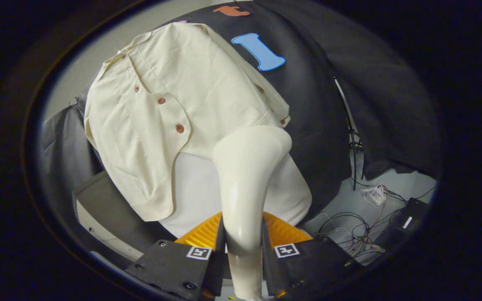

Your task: Iron the clothes twice with a garment steamer, once on the left side and once on the right side.

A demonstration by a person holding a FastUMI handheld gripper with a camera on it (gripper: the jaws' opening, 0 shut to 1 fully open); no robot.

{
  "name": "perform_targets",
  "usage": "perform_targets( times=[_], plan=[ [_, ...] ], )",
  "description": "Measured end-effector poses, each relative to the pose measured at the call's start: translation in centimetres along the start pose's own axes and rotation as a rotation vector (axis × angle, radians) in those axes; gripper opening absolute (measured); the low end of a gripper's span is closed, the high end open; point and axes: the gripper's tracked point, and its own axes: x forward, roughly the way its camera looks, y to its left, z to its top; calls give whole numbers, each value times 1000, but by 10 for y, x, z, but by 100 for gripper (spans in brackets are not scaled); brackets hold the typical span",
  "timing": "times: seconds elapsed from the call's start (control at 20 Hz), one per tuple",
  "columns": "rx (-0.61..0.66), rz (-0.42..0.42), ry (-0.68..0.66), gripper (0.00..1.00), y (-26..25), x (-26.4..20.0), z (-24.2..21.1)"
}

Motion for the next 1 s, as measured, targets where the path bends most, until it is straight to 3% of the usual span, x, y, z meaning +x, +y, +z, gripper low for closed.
perform_targets(
  times=[0.5, 0.8, 1.0],
  plan=[
    [-31, 59, -105, 40, 87, -70, 32],
    [-116, 104, -204, 40, 164, -120, 62],
    [-230, 85, -283, 40, 211, -151, 73]
  ],
)
